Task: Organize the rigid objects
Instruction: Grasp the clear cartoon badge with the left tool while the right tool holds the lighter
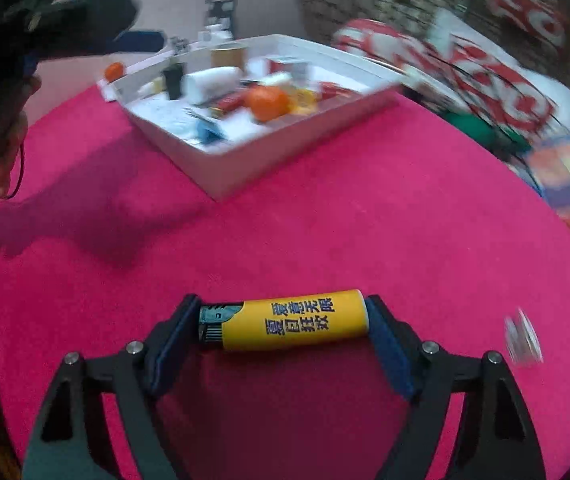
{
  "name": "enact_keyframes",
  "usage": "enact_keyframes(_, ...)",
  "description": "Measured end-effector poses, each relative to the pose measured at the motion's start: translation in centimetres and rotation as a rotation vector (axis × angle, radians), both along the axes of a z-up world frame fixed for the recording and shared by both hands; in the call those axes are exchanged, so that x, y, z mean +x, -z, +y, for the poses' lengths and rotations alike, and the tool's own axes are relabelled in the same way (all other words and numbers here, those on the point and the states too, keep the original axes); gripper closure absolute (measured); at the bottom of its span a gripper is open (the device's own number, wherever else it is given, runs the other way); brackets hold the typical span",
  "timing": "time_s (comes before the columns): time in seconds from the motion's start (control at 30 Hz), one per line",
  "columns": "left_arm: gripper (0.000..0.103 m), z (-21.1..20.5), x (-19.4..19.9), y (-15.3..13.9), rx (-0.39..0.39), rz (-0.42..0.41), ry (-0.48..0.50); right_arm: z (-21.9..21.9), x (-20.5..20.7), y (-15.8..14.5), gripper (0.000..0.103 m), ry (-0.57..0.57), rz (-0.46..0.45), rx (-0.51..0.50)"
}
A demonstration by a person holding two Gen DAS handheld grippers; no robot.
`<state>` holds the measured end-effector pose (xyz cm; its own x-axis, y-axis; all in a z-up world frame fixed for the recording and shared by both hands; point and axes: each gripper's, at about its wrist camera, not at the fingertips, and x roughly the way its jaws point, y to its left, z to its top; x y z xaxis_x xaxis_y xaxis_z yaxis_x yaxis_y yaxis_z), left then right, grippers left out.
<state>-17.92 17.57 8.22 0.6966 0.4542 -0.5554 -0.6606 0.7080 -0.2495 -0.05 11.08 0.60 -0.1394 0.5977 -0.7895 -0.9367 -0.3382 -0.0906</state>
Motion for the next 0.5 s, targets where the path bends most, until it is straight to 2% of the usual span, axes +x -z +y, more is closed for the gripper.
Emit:
enact_keyframes(0.1, 0.0, -0.4, 3.3, 0.3, -0.017, 0.027, 0.09, -1.8, 2.0, -0.2, 0.021, 0.07, -0.005, 0.014)
enact_keyframes(0.23, 0.0, -0.6, 9.8, 0.1, 0.025, 0.083, 0.223, -4.8, 4.8, -0.8, 0.021, 0.2, 0.001, 0.041)
enact_keyframes(0.37, 0.0, 0.0, 16.1, 0.7, -0.043, 0.089, 0.255, -7.9, 8.1, -1.0, 0.021, 0.379, 0.044, 0.068)
enact_keyframes(0.5, 0.0, 0.5, 22.5, 3.8, -0.103, 0.169, 0.223, -10.1, 10.1, -1.9, 0.021, 0.477, 0.117, 0.12)
